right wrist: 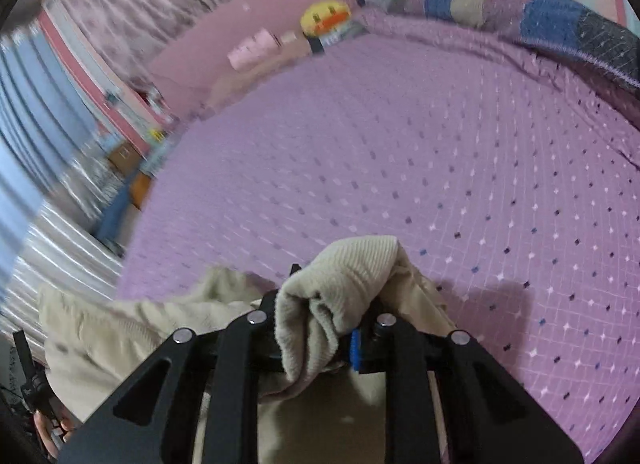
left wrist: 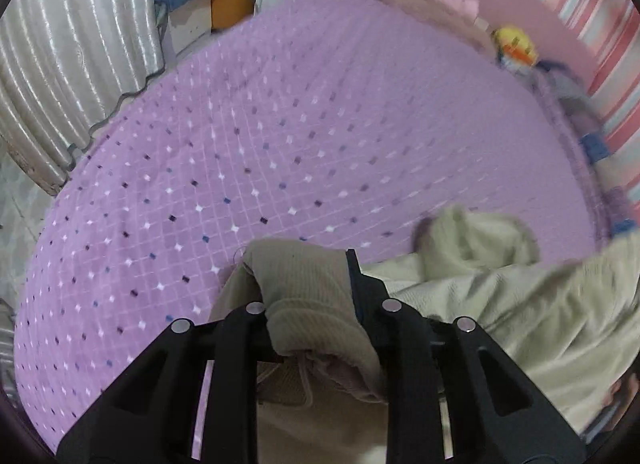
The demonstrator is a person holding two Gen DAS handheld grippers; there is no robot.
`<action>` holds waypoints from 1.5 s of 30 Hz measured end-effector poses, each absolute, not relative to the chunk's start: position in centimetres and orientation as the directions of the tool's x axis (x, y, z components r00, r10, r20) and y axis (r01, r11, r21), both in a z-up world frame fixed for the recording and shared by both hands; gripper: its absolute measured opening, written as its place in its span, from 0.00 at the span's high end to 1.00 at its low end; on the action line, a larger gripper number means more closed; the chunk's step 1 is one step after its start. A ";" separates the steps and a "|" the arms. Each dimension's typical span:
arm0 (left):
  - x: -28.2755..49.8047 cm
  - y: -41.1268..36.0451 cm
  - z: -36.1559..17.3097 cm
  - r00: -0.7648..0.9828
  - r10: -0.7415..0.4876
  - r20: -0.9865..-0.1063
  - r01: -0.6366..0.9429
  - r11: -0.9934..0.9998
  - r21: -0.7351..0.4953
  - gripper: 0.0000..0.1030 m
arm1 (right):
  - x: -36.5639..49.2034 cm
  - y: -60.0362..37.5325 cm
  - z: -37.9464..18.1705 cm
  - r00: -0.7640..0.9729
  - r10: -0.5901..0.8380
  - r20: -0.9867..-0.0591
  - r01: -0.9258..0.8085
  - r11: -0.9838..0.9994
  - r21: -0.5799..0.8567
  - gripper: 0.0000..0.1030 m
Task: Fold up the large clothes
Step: 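Fold the held hem over the jacket with the right tool while the left tool grasps the hem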
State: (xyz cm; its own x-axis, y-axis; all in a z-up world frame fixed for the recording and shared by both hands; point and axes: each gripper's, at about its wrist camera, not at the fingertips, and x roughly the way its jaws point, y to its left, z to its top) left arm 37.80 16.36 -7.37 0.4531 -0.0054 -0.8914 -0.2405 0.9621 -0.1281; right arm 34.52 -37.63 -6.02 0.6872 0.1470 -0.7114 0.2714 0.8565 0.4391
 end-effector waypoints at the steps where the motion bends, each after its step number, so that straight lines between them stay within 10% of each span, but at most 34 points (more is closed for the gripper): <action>1: 38.2 16.3 -8.6 0.432 -0.002 -0.902 -0.241 0.963 -0.118 0.78 | 35.5 -37.7 -7.5 0.661 0.155 -0.734 0.282 0.855 0.434 0.81; 10: 37.9 14.7 -11.6 0.374 0.057 -0.926 -0.171 0.985 -0.008 0.78 | 36.2 -37.4 -11.2 0.568 0.189 -0.801 0.282 0.869 0.406 0.80; 15: 37.9 15.3 -9.0 0.302 -0.010 -0.953 -0.150 0.987 -0.058 0.72 | 35.3 -39.3 -9.4 0.542 0.313 -0.780 0.305 0.792 0.529 0.63; 18: 38.3 15.8 -7.9 0.270 -0.099 -0.958 -0.163 0.976 -0.147 0.56 | 34.0 -40.7 -8.2 0.581 0.407 -0.705 0.312 0.688 0.655 0.25; 23: 37.6 16.7 -5.4 0.307 -0.183 -0.934 -0.187 0.951 -0.247 0.04 | 32.7 -42.2 -5.4 0.636 0.377 -0.674 0.301 0.683 0.666 0.24; 32: 32.3 13.4 -1.0 0.430 -0.161 -0.888 -0.075 0.974 -0.212 0.03 | 29.0 -36.2 -2.1 0.640 0.259 -0.723 0.131 0.891 0.435 0.24; 45: 32.6 2.3 -8.6 0.406 -0.042 -0.913 0.018 0.999 -0.038 0.03 | 30.8 -24.9 -6.2 0.568 0.170 -0.806 0.014 0.976 0.216 0.24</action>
State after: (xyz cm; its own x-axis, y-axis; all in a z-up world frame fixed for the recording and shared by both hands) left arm 32.56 2.25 -8.62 0.4062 -0.0425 -0.9128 0.0180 0.9991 -0.0384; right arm 30.76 -24.86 -6.20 0.5676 0.1699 -0.8056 0.0142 0.9763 0.2160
